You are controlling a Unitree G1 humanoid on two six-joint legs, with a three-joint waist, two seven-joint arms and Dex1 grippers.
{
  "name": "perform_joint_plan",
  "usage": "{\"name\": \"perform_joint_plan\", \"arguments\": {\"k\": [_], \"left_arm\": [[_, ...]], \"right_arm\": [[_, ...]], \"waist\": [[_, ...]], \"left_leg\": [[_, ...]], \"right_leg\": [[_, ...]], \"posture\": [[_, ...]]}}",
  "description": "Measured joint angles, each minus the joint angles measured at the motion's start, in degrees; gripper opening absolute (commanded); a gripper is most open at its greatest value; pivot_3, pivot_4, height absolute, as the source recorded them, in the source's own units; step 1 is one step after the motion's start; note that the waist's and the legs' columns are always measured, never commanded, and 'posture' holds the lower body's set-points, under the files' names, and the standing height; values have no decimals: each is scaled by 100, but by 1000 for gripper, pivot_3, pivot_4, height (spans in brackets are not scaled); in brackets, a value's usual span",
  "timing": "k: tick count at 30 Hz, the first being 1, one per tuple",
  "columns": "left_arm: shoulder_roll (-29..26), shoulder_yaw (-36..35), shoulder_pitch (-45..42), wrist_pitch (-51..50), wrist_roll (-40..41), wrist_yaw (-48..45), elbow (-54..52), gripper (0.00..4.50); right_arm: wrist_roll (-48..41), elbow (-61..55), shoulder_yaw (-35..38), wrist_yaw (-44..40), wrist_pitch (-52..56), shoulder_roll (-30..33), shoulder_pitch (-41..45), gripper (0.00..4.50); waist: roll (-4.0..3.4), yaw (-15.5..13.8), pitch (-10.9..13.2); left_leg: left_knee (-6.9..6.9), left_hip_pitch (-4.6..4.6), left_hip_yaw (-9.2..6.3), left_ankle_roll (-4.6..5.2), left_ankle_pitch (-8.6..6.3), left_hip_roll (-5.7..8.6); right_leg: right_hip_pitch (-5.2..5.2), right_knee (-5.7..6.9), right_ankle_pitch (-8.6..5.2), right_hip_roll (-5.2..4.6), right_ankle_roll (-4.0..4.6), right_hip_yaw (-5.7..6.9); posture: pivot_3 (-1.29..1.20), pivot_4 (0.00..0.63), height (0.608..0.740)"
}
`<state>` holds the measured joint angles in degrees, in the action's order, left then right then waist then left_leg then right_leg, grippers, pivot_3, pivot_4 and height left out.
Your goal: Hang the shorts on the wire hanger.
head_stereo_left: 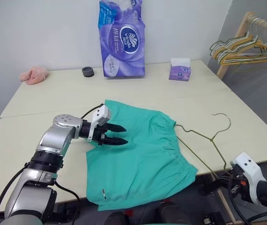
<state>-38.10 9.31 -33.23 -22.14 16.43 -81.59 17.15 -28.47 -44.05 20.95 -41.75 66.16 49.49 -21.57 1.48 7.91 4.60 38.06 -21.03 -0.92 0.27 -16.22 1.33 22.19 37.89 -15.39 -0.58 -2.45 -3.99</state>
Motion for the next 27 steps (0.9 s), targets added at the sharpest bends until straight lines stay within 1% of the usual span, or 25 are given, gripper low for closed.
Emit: {"name": "perform_joint_plan", "arguments": {"k": [5,9,11,12,14,19,20,27], "left_arm": [[-1,0,23,66,-20,78,72,3152],[0,0,25,160,-66,102,155,3152],[0,0,25,189,-94,106,176,3152],[0,0,24,234,-107,108,189,3152],[6,0,23,286,-129,111,249,3152],[30,0,19,408,-198,117,366,3152],[48,0,13,423,-213,121,380,3152],[159,0,-59,545,-270,167,526,3152]], "right_arm": [[385,-299,-473,40,-439,802,-33,0],[1218,-411,-1169,203,-1055,1674,-185,0],[1572,-410,-1367,293,-1300,1868,-206,0],[1656,-409,-1426,333,-1348,1847,-167,0],[1652,-398,-1509,378,-1345,1608,16,0],[1125,-175,-1487,421,-918,526,642,0],[1028,-84,-1475,420,-841,411,763,0],[490,937,-1478,129,-380,201,1733,0]], "waist": [[8,0,5],[15,0,10],[27,-1,17],[31,-1,19],[37,1,21],[45,1,26],[43,2,27],[41,6,29]], "left_leg": [[1,-1,1,-1,0,0],[0,-1,1,-1,-1,0],[0,-1,1,-2,-1,0],[0,-1,1,-2,-1,0],[1,-1,1,-3,-1,0],[2,-2,-2,-3,-2,0],[3,-2,-1,-3,-2,0],[2,-3,-2,-2,-2,1]], "right_leg": [[0,-2,0,0,-1,0],[1,-4,-1,-1,-2,0],[1,-4,-1,-1,-2,0],[1,-4,-1,-1,-2,0],[0,-5,-1,-1,-2,-1],[0,-4,-1,-3,-2,0],[0,-4,-1,-5,-2,0],[2,-3,0,-8,-1,3]], "posture": [[-208,66,740],[-207,68,740],[-209,68,740],[-209,68,740],[-209,67,740],[-216,68,740],[-216,68,740],[-213,68,740]]}}
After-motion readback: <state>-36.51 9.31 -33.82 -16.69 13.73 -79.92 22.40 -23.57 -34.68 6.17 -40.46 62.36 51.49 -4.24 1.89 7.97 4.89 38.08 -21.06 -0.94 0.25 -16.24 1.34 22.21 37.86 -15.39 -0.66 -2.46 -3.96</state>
